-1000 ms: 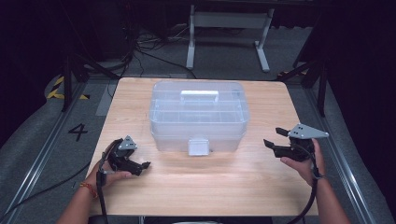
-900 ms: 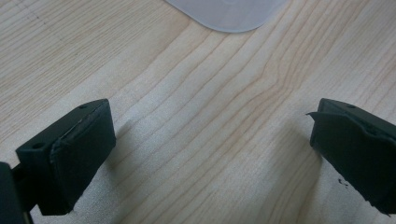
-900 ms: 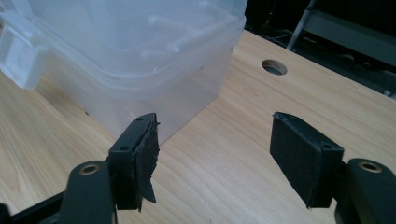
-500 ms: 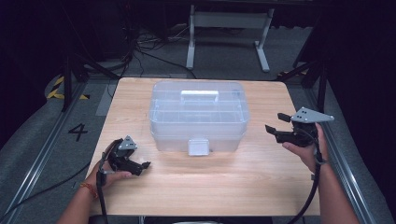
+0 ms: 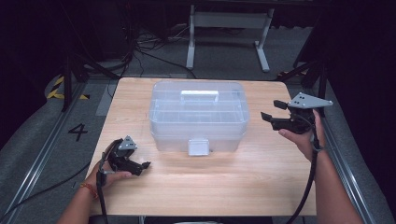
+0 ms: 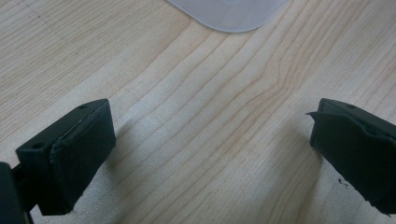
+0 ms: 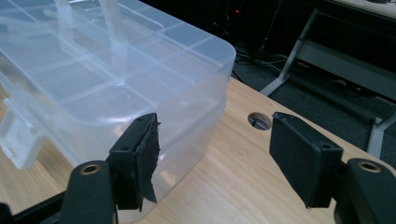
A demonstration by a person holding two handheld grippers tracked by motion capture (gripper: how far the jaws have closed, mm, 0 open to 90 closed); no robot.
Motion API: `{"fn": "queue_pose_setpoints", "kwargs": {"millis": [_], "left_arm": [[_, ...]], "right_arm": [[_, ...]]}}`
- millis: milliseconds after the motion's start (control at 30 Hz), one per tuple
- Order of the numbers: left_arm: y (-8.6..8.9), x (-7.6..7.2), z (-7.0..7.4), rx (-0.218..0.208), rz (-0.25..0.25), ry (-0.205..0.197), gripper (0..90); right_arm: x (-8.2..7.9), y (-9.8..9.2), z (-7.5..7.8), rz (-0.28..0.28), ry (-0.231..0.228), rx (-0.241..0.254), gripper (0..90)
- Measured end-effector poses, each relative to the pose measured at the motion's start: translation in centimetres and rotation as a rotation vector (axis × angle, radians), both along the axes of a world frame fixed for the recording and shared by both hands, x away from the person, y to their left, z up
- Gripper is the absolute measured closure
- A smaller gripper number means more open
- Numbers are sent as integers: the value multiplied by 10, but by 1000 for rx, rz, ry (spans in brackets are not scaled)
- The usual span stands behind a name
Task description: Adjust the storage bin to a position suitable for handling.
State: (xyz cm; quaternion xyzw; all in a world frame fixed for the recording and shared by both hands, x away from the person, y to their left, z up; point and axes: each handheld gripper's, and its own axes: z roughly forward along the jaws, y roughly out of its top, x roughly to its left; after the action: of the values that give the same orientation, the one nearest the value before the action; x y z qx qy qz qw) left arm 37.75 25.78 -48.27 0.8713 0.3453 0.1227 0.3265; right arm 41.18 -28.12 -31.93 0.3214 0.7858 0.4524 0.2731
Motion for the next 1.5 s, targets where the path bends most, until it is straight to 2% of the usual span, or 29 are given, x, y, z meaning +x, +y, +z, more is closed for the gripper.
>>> {"fn": "queue_pose_setpoints", "kwargs": {"millis": [100,200,233,300,433,633,767,833,1033,1200,1300,1500], "left_arm": [[0,0,0,2,3,2,7],[0,0,0,1,3,2,7],[0,0,0,1,4,3,7],[0,0,0,1,4,3,7],[0,0,0,1,3,2,7],[0,0,0,1,4,3,7],[0,0,0,1,4,3,7],[0,0,0,1,4,3,7],[0,-1,0,1,6,3,7],[0,-1,0,1,7,3,7],[0,0,0,1,6,1,7],[0,-1,0,2,8,2,7]], "right_arm": [[7,14,11,17,-6,-19,356],[10,21,15,25,-13,-17,363],[14,30,20,46,-12,-17,363],[15,34,21,51,-11,-23,363],[25,56,26,103,3,-31,359],[32,75,29,133,13,-59,360],[43,89,31,142,20,-85,369],[50,95,31,147,36,-81,383],[60,108,24,163,63,-118,387],[66,118,21,198,85,-102,388],[68,124,19,200,84,-129,398],[72,133,15,211,91,-131,442]]}}
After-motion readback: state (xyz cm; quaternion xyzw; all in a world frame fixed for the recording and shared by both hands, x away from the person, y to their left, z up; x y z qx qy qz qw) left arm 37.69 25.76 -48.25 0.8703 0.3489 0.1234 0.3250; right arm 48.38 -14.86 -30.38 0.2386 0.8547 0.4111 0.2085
